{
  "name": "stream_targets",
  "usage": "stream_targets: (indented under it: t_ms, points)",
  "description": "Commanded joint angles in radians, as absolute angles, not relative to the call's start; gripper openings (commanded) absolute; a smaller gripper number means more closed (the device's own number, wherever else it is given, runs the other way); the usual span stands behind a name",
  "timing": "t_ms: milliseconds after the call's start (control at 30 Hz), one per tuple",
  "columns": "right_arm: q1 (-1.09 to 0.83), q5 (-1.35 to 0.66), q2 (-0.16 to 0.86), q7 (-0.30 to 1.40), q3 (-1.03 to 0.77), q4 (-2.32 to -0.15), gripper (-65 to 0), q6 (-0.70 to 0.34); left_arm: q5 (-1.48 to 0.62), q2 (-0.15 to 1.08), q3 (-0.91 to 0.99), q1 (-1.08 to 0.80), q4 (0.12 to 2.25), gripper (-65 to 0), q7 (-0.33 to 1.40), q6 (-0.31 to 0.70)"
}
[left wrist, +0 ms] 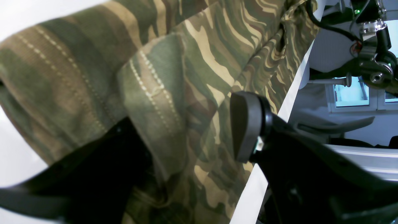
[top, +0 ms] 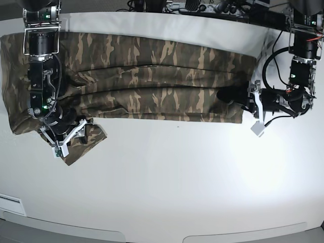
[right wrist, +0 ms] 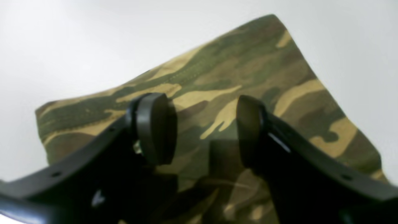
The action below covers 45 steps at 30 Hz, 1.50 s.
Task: Fold the T-shirt properly
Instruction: 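Grasp the folded strip's end with the right gripper and fold it inward, then press the folded end flat with the right gripper and release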
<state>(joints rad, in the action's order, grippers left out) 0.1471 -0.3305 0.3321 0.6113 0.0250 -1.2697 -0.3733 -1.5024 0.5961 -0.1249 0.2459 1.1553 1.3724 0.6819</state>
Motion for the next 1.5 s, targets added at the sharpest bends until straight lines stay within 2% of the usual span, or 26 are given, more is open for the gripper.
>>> stream_targets:
  t_ms: [0,67,133,433,667,900,1300,1467]
  points:
    - [0.125,-0.278,0.332,0.752,0.038,-1.254,-35.0,-0.391,-1.484,0.613,-0.122,0.255,1.164,-30.1,1.396,0.688]
    - [0.126,-0.237,0.333,0.748,0.038,-1.254,-47.7,-0.363,-1.484,0.613,-0.122,0.255,1.164,-30.1,1.396,0.688]
    - [0.125,-0.191,0.333,0.744,0.038,-1.254,-64.9,-0.333,-1.484,0.613,-0.122,0.255,1.164,-30.1,1.396,0.688]
    - [0.144,-0.156,0.361,0.783,0.038,-1.322,-65.0,-0.294,-1.484,0.615,-0.122,0.255,1.164,-30.1,1.396,0.688]
    - [0.102,-0.156,0.401,0.935,0.036,-1.623,-65.0,-0.288,-1.484,0.618,-0.122,0.261,1.164,-30.1,1.396,0.688]
    - [-0.065,-0.164,0.497,0.947,-0.033,-1.876,-65.0,-0.299,-1.484,0.618,-0.122,0.261,1.164,-30.1,1.396,0.688]
    - [-0.419,-0.526,0.497,0.949,-0.381,-2.201,-65.0,-0.429,-1.484,0.618,-0.122,0.261,1.164,-30.1,1.396,0.689]
    - [-0.535,-0.606,0.496,0.97,-0.456,-2.264,-65.0,-0.418,-1.484,0.618,-0.122,0.261,1.164,-30.1,1.396,0.689]
